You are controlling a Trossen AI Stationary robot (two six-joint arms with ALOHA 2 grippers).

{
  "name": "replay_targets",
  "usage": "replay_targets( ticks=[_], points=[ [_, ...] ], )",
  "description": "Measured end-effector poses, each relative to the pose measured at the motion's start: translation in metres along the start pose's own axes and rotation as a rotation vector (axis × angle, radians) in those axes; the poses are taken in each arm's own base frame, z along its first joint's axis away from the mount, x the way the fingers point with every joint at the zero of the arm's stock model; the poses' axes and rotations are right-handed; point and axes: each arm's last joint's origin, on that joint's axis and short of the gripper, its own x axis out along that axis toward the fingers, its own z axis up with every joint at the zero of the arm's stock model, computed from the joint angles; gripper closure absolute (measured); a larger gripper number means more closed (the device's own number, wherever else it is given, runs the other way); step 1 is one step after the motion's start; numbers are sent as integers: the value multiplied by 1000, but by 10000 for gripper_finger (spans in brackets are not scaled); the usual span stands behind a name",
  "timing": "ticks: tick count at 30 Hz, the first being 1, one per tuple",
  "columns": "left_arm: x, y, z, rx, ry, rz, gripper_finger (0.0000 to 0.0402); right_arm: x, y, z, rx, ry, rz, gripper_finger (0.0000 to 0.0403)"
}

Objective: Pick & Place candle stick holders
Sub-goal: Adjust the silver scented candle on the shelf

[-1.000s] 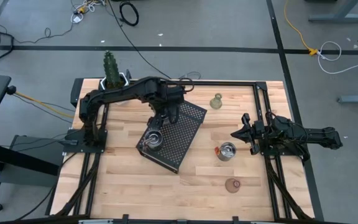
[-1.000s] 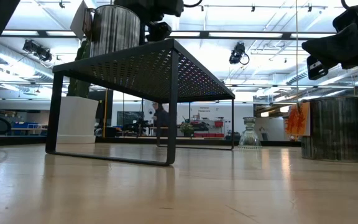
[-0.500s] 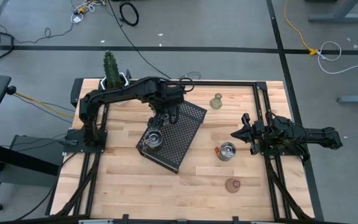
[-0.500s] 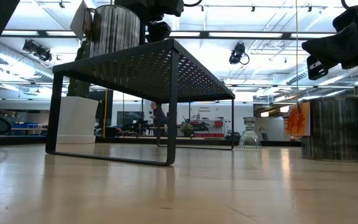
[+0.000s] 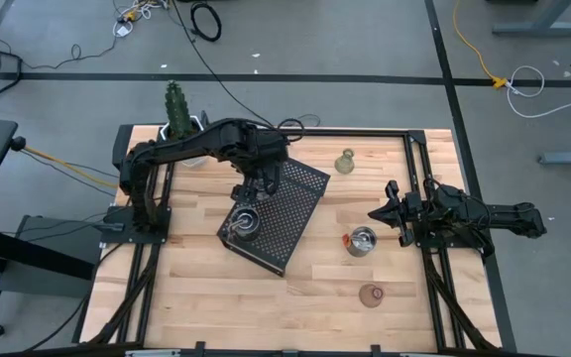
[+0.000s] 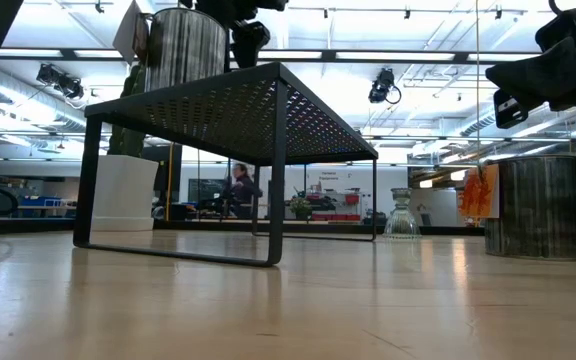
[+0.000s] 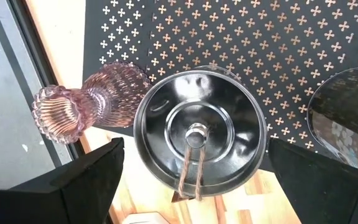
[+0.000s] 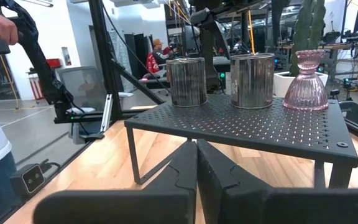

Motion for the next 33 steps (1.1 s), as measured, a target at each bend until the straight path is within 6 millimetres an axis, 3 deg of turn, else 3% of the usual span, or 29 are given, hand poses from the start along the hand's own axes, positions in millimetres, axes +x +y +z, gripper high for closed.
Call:
replay_targets(
  ticks=[11,18,33],
  points=[
    [-29,-4,-16,-32,-65,31,3,0,0,0,0,0,1,391],
    [-36,-5,-20,-80,-94,15,8,0,0,0,0,0,0,391],
    [-53,-31,-18,-39,-171,-62,127,0,0,0,0,0,1,391]
  ],
)
